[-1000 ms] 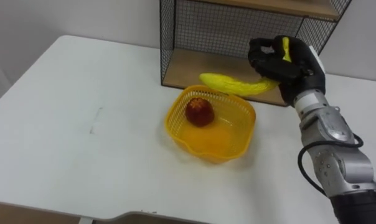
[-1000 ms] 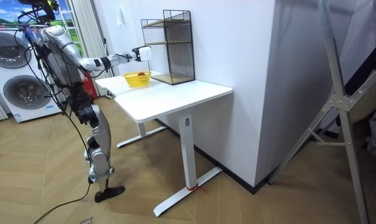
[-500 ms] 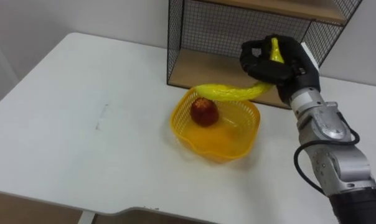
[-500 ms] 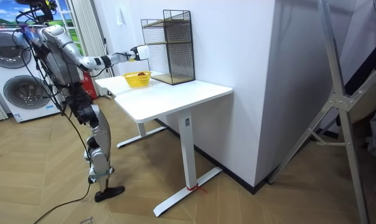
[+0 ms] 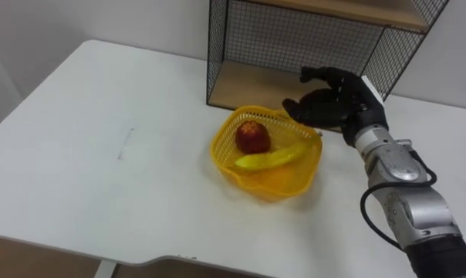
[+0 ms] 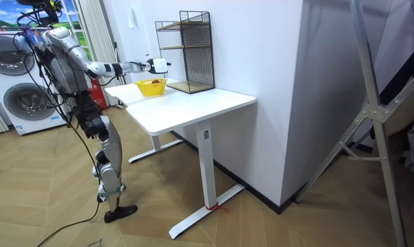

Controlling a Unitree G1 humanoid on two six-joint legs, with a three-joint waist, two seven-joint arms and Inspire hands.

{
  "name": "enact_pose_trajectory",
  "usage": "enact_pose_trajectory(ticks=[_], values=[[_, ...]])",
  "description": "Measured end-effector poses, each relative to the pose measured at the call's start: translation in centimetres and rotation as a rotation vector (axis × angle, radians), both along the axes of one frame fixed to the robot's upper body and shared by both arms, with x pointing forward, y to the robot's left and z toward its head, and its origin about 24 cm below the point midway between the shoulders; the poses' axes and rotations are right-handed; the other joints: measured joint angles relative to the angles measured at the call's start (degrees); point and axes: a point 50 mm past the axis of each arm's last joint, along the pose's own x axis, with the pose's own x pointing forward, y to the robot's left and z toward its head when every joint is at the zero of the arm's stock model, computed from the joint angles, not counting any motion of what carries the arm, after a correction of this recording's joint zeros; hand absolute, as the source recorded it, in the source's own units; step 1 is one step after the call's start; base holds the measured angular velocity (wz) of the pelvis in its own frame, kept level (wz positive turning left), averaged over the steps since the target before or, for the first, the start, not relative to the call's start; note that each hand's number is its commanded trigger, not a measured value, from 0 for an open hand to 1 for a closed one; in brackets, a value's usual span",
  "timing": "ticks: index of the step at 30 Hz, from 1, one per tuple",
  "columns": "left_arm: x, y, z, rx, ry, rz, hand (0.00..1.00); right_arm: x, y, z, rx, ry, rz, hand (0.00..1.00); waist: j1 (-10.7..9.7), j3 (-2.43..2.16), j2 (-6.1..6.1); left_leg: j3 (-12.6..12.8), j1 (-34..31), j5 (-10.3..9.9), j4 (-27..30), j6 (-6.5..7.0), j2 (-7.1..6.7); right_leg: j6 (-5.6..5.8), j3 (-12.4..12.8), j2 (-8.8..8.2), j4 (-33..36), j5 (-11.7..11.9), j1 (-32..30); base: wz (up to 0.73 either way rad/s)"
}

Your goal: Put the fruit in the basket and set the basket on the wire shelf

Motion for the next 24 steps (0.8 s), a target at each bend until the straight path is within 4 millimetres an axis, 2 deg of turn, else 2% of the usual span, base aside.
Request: enact_pose_trajectory(ticks=[4, 9, 15, 21, 24], values=[[0.01, 0.01, 0.0, 0.0, 0.0, 0.001, 0.0, -0.06, -0.16, -0.49, -0.002, 0.024, -0.004, 0.0, 0.7, -0.25, -0.45, 0.0, 0.0, -0.01, -0.01, 0.0, 0.0, 0.0, 0.0, 0.01, 0.0, 0.0, 0.0, 0.0], [0.26, 0.01, 0.01, 0.0, -0.006, 0.0, 0.0, -0.07, 0.06, -0.56, -0.03, 0.027, 0.022, 0.0, 0.87, -0.3, -0.44, 0.01, 0.04, -0.01, 0.44, 0.0, 0.0, 0.0, 0.06, 0.01, 0.0, 0.0, 0.06, 0.0], [0.61, -0.01, 0.01, 0.0, -0.014, -0.003, 0.0, -0.08, 0.17, -0.61, -0.088, 0.026, 0.04, 0.0, 0.97, -0.35, -0.06, 0.01, 0.04, -0.01, 0.27, -0.01, 0.01, -0.02, 0.01, 0.01, 0.0, 0.01, 0.18, 0.0], [0.61, -0.03, 0.01, 0.0, -0.017, -0.004, 0.0, -0.09, 0.18, -0.62, -0.088, 0.027, 0.041, 0.0, 0.88, -0.76, 0.32, 0.05, 0.16, -0.01, 0.34, 0.0, 0.01, -0.06, 0.02, 0.01, 0.01, 0.03, 0.38, 0.0], [0.6, -0.04, 0.01, 0.0, -0.017, -0.003, 0.0, -0.09, 0.18, -0.61, -0.075, 0.027, 0.038, 0.0, 0.92, -0.81, 0.47, 0.27, 0.8, 0.0, 0.02, 0.0, 0.02, -0.05, 0.13, 0.01, 0.01, 0.03, 0.73, -0.02]])
